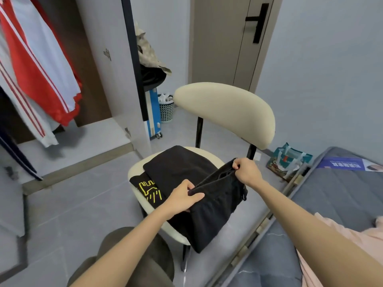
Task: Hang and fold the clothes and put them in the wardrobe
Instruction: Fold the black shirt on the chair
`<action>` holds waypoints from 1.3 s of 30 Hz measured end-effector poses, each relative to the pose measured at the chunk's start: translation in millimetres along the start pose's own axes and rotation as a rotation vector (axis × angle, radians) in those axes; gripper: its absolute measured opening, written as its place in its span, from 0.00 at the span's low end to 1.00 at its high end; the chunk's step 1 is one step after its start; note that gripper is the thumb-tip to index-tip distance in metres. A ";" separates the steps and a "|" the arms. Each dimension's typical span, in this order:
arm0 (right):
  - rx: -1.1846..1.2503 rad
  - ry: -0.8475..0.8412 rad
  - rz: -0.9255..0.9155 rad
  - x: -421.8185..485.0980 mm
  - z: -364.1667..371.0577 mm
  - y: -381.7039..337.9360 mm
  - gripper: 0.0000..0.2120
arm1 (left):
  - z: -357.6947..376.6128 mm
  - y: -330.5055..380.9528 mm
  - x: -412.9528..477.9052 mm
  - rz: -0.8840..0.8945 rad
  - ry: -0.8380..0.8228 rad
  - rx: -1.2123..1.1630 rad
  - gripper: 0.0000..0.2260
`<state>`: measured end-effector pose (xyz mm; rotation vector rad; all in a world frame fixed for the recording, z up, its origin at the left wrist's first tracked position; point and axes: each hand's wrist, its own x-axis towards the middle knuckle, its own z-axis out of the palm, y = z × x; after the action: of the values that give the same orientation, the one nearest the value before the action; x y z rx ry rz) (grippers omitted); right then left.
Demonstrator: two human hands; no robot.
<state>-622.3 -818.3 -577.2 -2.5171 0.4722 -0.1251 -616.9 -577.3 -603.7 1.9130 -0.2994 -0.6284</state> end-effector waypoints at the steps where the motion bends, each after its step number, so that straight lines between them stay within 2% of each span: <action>1: 0.006 0.008 0.001 8.7 6.5 -5.3 0.17 | -5.9 -4.9 4.5 -0.013 0.044 -0.040 0.10; 5: -0.075 -0.012 -0.073 35.1 31.1 -16.6 0.18 | -24.8 -21.9 24.7 -0.045 0.250 0.001 0.08; 7: -0.117 -0.094 -0.114 39.4 45.0 -15.3 0.21 | -30.2 -30.8 30.8 -0.038 0.385 0.165 0.11; 9: -0.136 -0.199 -0.159 36.6 58.1 -9.5 0.22 | -30.2 -38.9 31.0 0.018 0.411 0.334 0.13; 14: -0.230 -0.437 -0.191 12.3 80.4 19.9 0.28 | 2.0 -43.3 21.8 0.315 0.185 0.630 0.15; 18: -0.342 -0.592 -0.135 -9.2 83.2 52.4 0.33 | 38.4 -53.1 19.8 0.170 -0.145 1.013 0.33; 20: -0.454 -0.620 -0.165 -20.1 81.0 66.9 0.38 | 44.5 -64.0 19.2 0.121 -0.226 1.116 0.44; 23: -0.650 -0.589 -0.264 -33.9 80.9 82.7 0.49 | 46.2 -75.1 17.1 0.158 -0.213 1.176 0.56; 25: -0.714 -0.530 -0.301 -40.4 86.2 88.2 0.52 | 48.1 -80.5 14.5 0.209 -0.168 1.232 0.59; 30: -0.703 -0.345 -0.380 -42.5 108.2 90.8 0.42 | 50.6 -97.4 5.1 0.321 -0.096 1.225 0.54; 36: -0.588 -0.371 -0.412 -31.4 102.4 100.0 0.36 | 53.5 -107.4 -1.7 0.346 -0.073 1.265 0.56; 39: -0.469 -0.335 -0.426 -27.7 94.0 98.5 0.30 | 47.5 -100.6 -2.7 0.302 -0.078 1.233 0.50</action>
<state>-660.5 -835.9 -709.6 -2.9822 -0.2018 0.2762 -653.0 -570.8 -708.8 2.8961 -1.2099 -0.2968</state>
